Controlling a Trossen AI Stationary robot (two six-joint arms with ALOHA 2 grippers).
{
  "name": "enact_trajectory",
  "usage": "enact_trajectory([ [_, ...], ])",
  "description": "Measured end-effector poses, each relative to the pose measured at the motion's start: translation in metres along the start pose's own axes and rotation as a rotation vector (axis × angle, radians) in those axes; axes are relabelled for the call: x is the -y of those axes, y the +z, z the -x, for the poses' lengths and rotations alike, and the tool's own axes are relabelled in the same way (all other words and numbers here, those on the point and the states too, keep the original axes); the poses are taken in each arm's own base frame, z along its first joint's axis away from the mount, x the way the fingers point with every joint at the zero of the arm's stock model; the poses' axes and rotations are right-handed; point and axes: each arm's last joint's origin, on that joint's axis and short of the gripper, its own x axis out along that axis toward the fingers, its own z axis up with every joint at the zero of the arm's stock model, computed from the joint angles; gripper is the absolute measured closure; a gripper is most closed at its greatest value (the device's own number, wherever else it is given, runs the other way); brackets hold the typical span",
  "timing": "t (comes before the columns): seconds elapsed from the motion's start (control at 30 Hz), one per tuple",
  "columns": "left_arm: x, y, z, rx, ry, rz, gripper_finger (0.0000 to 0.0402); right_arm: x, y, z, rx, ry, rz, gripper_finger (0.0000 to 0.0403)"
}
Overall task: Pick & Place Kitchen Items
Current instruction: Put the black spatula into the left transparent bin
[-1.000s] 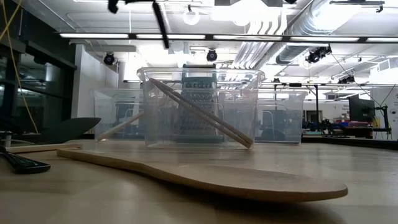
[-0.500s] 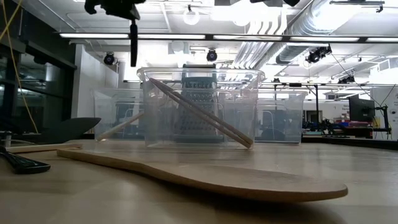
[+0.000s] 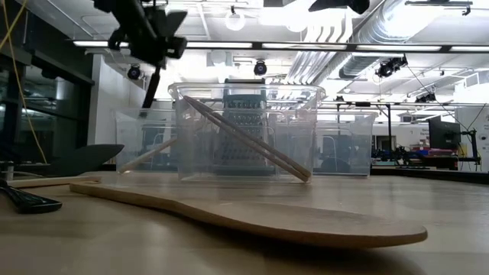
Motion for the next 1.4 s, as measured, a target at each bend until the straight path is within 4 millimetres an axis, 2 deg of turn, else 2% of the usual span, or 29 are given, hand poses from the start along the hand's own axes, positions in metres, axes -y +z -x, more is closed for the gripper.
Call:
enact_trajectory([
  [0.2, -0.005, -0.013, -0.029, -0.153, -0.05, -0.021, 0.0339, 0.001, 0.001, 0.0, 0.024, -0.044, 0.001, 0.0143],
  [0.43, -0.007, -0.023, -0.055, -0.262, -0.101, -0.072, 0.0339, 0.002, 0.001, 0.0, 0.027, -0.047, -0.017, 0.0143],
  [1.03, -0.019, -0.033, -0.082, -0.384, -0.164, -0.065, 0.0339, 0.003, 0.001, 0.0, 0.047, -0.08, -0.029, 0.0143],
  [1.4, -0.011, -0.048, -0.098, -0.461, -0.201, -0.139, 0.0333, 0.004, 0.002, 0.0, 0.077, -0.126, -0.047, 0.0143],
])
